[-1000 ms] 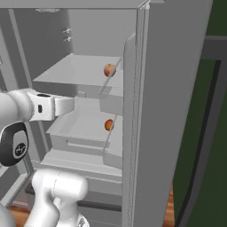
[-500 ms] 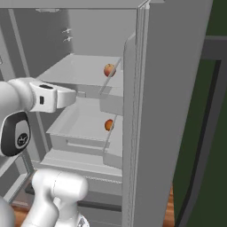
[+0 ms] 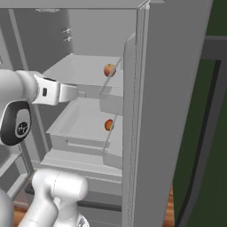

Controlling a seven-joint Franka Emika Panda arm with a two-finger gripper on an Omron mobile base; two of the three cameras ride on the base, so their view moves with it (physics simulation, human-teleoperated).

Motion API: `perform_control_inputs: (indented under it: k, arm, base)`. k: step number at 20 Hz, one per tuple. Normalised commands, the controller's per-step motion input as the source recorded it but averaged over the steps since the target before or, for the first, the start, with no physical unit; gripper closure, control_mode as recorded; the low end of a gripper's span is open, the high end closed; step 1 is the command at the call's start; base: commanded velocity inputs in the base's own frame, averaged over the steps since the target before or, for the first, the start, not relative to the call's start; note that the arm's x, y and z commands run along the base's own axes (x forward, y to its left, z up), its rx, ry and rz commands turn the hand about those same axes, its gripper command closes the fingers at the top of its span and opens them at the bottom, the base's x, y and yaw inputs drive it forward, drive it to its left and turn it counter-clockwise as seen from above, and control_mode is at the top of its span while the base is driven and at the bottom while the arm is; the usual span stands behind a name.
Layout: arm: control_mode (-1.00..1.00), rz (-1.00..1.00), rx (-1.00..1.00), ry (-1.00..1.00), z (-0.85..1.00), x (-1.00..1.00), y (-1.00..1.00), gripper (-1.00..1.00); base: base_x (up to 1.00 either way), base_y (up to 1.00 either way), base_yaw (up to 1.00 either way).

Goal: Retrieve the peach and mango from the fridge and place them into the bowl on the dining table.

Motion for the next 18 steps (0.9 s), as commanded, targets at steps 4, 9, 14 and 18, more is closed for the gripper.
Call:
perform_control_inputs:
  k: [4,9,14,18]
  arm:
    - [-1.00,0.00,0.00,0.20,-0.29,0.42,0.00,-1.00]
    - [-1.00,0.00,0.00,0.15,-0.09,0.38,-0.09,-1.00]
    - [-1.00,0.00,0.00,0.01,0.00,0.13,-0.13,-1.00]
    - [-1.00,0.00,0.00,-0.02,-0.08,0.08,-0.12,-1.00]
  base:
    - [0.00,0.00,0.00]
    - [0.00,0.00,0.00]
    - [0.00,0.00,0.00]
    - [0.00,0.00,0.00]
